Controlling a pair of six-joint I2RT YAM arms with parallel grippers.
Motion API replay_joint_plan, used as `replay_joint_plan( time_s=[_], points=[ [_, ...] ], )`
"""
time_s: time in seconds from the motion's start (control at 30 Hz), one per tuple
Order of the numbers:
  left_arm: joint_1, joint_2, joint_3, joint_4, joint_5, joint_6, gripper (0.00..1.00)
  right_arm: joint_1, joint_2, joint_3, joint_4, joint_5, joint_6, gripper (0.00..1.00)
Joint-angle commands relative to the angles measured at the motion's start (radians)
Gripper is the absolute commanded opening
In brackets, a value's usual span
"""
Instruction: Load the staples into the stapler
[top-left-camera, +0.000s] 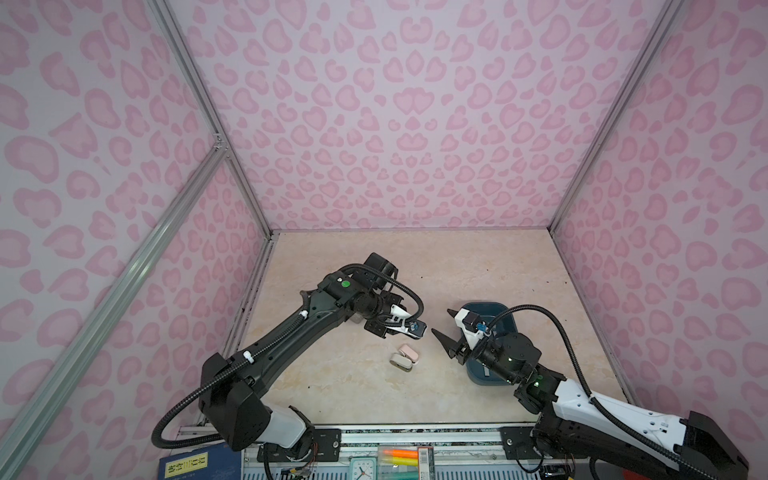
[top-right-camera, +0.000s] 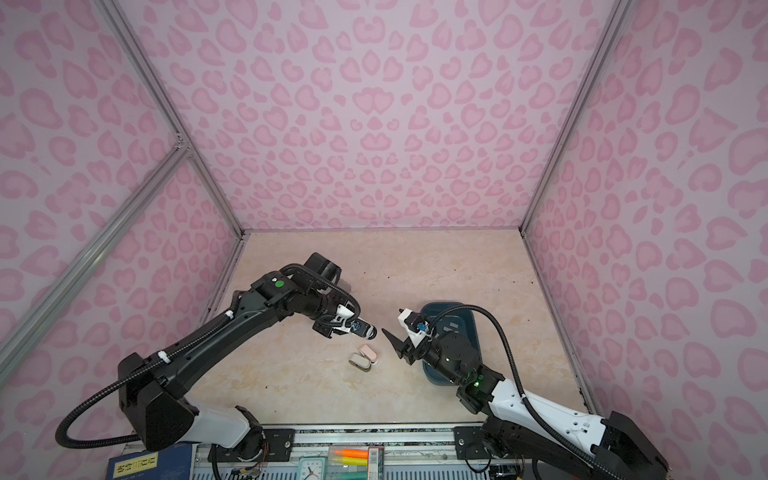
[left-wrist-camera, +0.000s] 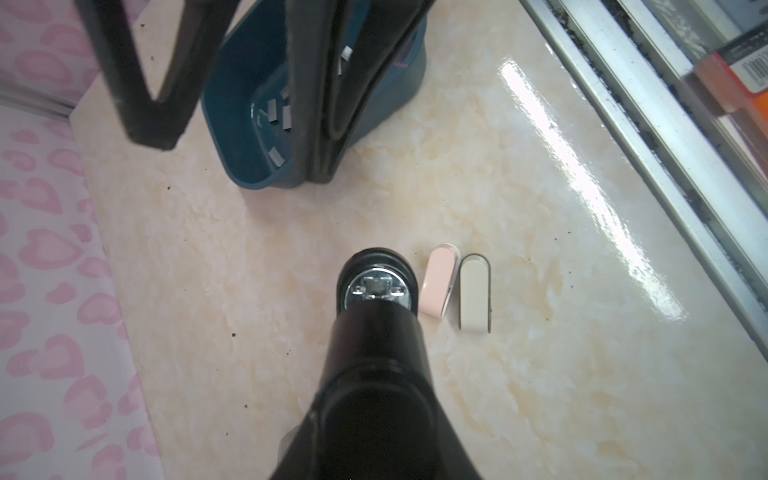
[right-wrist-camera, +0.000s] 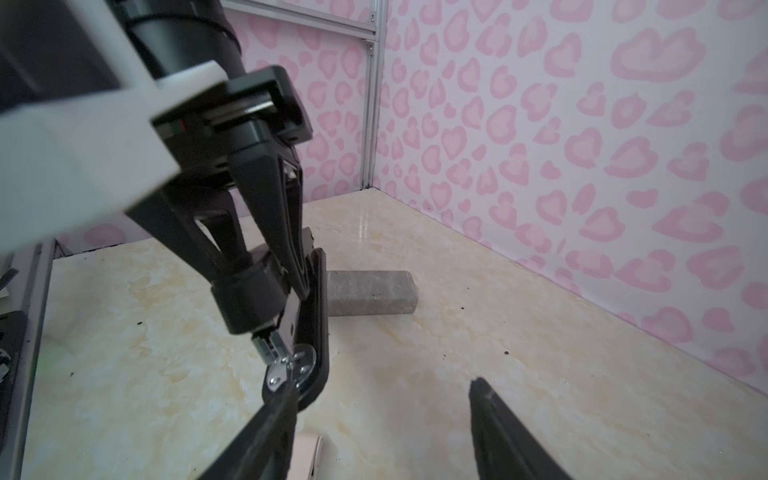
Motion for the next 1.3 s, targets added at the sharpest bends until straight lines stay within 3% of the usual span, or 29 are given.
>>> replay_joint_plan(
  time_s=[0.0,0.2,0.33,0.5,0.83,1.27],
  points=[
    [-0.064,0.047,0.036,-0.063,-0.094,0.041,0.04,0.018,0.037,0.021,0.007,-0.062,-0.066,0.63],
    [-0.099,0.092,0.143,-0.157,-0.032,0.019,0.04,0.033,0.106,0.03,0.033,-0.139,-0.076,0.57],
    [-0.09,0.028,0.08,-0.102,-0.059,0.028,0.04,0.033,0.11,0.021,0.05,-0.15,-0.075,0.58],
    [-0.074,-0.048,0.022,-0.055,0.001,0.043,0.04,0.034,0.116,0.01,0.08,-0.185,-0.07,0.59],
    [-0.073,-0.087,-0.021,0.015,-0.057,0.041,0.04,0.035,0.109,0.001,0.108,-0.255,-0.068,0.58],
    [-0.075,-0.118,-0.023,0.026,-0.014,0.045,0.04,0.039,0.113,0.005,0.117,-0.306,-0.063,0.58]
  ],
)
